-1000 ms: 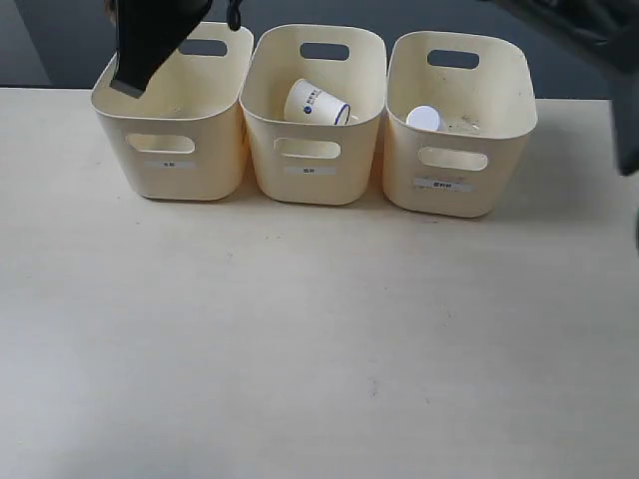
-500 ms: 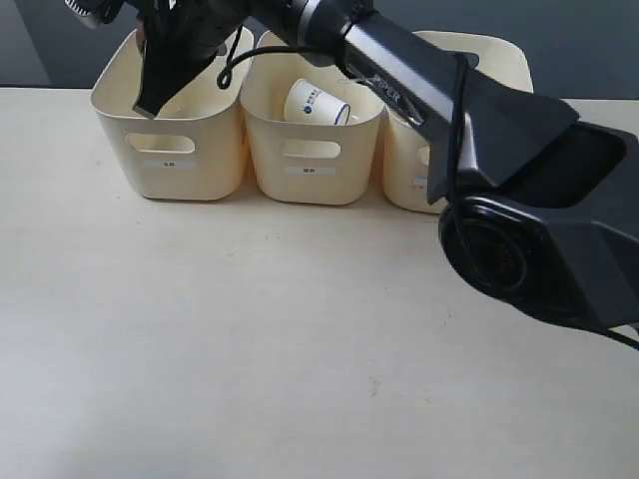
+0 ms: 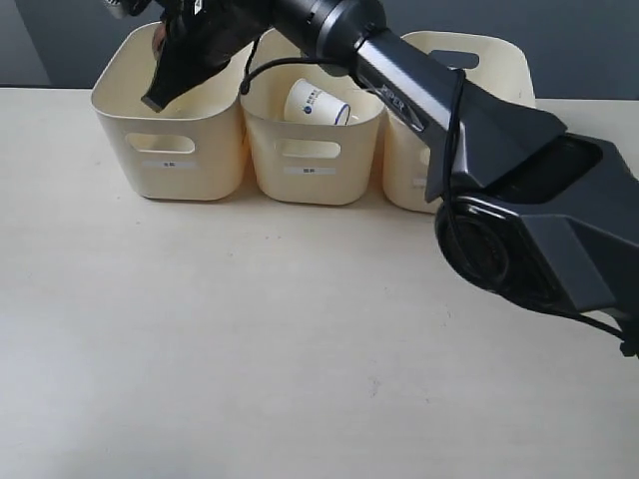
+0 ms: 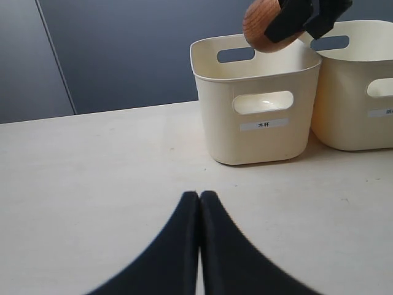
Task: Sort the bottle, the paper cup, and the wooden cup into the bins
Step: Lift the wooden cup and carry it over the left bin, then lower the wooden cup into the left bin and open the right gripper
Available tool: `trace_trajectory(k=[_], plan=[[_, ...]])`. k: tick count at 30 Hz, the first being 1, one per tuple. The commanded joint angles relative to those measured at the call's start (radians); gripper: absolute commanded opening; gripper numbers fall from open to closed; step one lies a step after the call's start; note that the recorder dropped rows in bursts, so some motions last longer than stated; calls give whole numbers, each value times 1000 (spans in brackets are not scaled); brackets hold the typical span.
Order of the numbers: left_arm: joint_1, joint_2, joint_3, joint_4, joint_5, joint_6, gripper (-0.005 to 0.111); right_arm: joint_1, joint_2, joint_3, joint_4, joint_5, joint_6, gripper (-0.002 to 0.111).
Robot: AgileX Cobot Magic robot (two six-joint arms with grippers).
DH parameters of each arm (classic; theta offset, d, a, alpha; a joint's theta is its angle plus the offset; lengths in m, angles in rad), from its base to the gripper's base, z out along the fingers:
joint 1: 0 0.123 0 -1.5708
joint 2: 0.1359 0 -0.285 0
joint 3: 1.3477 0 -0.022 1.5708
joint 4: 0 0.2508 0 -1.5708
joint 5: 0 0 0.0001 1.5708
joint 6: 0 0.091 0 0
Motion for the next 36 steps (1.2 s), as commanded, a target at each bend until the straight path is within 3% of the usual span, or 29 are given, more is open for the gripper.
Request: trace_trajectory(k=[1, 36], plan=[[-4, -5, 1, 2, 0, -2, 0, -1, 26, -9, 30, -9, 14, -1], [-4, -5, 1, 2, 0, -2, 0, -3, 101, -12, -22, -71, 49, -1]])
